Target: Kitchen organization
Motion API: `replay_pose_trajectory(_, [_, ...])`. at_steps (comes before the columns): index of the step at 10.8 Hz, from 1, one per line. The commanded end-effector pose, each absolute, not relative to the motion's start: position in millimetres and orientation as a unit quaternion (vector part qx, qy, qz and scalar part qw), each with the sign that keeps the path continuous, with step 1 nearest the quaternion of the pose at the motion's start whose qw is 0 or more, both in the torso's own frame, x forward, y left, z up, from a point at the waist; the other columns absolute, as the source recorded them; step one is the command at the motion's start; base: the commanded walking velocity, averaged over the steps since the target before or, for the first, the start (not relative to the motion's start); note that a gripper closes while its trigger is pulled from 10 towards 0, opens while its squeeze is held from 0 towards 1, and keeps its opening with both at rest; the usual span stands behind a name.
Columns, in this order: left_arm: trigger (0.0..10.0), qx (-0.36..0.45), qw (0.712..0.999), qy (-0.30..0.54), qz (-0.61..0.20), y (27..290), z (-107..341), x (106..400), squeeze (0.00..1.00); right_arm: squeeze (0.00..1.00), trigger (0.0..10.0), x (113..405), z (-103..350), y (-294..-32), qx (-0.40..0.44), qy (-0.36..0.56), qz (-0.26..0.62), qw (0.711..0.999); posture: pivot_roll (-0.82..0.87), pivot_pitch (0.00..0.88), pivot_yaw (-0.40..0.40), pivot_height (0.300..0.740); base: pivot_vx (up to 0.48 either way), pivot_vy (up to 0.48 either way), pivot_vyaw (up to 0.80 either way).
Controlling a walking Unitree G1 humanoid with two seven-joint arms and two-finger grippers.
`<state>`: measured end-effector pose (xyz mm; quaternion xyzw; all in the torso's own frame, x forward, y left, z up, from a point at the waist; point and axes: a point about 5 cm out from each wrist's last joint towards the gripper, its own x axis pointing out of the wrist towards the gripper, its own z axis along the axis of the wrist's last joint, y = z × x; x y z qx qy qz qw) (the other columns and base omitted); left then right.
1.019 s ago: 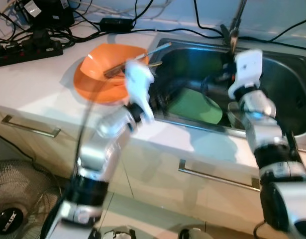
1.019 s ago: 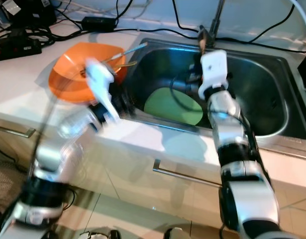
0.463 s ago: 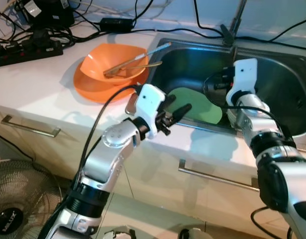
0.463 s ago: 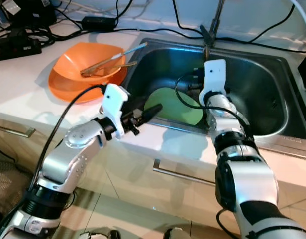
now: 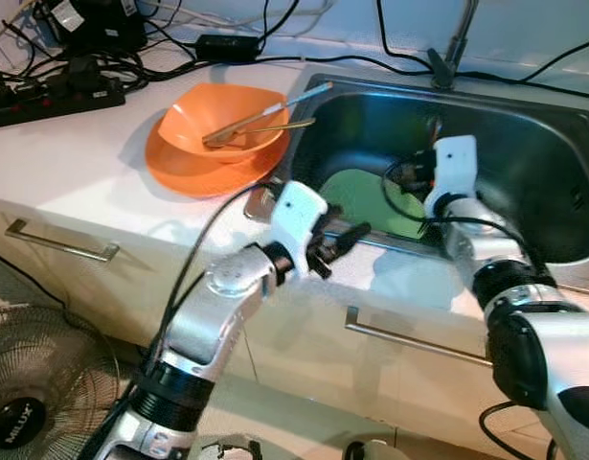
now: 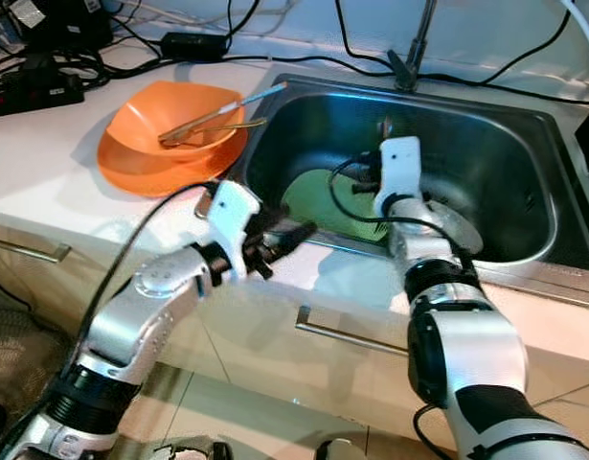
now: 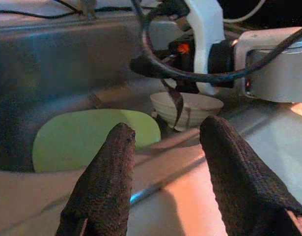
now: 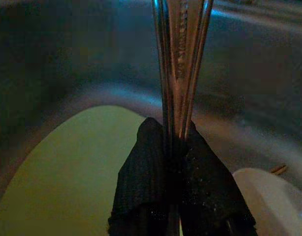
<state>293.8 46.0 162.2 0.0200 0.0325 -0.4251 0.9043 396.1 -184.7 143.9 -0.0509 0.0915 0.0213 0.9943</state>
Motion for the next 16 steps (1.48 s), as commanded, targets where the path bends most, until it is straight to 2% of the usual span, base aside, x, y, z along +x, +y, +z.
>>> replay_pose_trajectory(1, [10.0,0.027,0.905,0.037,-0.423,45.4,161.0,292.0,0.0,0.0,10.0,396.2,142.2,-183.5,-0.057,0.103,0.022,0.993,0.14,0.032,-0.006,0.74,0.0,0.0,0.0])
replay_pose_trajectory(5, [10.0,0.023,0.902,0.039,-0.429,42.6,160.3,288.8,0.0,0.0,10.0,396.0,140.8,-181.8,-0.053,0.108,0.025,0.992,0.14,0.023,-0.006,0.74,0.0,0.0,0.0])
replay_pose_trajectory(6, [10.0,0.023,0.902,0.039,-0.43,42.4,160.1,288.4,0.0,0.85,10.0,395.9,140.6,-181.8,-0.052,0.108,0.024,0.993,0.14,0.031,-0.006,0.74,0.0,0.0,0.0])
replay_pose_trajectory(7, [10.0,0.022,0.902,0.04,-0.429,42.5,159.6,288.1,0.0,0.85,10.0,395.9,140.6,-182.0,-0.051,0.107,0.022,0.993,0.14,0.032,-0.006,0.74,0.0,0.0,0.0])
replay_pose_trajectory(8, [10.0,0.021,0.902,0.04,-0.428,42.7,159.6,288.0,0.0,0.84,10.0,396.1,141.4,-182.0,-0.049,0.103,0.022,0.993,0.14,0.039,-0.004,0.74,0.0,0.0,0.0])
replay_pose_trajectory(9, [10.0,0.021,0.903,0.04,-0.428,42.8,160.0,288.1,0.0,0.3,10.0,396.8,143.8,-182.2,-0.051,0.097,0.022,0.994,0.14,0.042,-0.005,0.74,0.0,0.0,0.0])
replay_pose_trajectory(10, [10.0,0.02,0.903,0.04,-0.427,42.8,160.2,288.6,0.0,0.0,10.0,397.5,145.9,-182.3,-0.051,0.092,0.02,0.994,0.14,0.047,-0.004,0.74,0.0,0.0,0.0])
replay_pose_trajectory(12, [10.0,0.019,0.906,0.033,-0.421,43.2,161.8,289.3,0.0,0.0,10.0,400.2,155.0,-182.5,-0.052,0.067,0.017,0.996,0.14,0.053,-0.004,0.74,0.0,0.0,0.0])
replay_pose_trajectory(14, [10.0,0.025,0.927,-0.015,-0.375,49.5,174.5,300.3,0.0,0.0,10.0,407.1,191.6,-179.4,-0.036,-0.038,0.023,0.998,0.12,0.074,-0.002,0.74,0.0,0.0,0.0])
replay_pose_trajectory(16, [10.0,0.033,0.934,-0.05,-0.353,50.2,182.0,304.6,0.0,0.0,10.0,405.6,213.3,-179.7,-0.022,-0.12,0.026,0.992,0.1,0.089,-0.003,0.74,0.0,0.0,0.0])
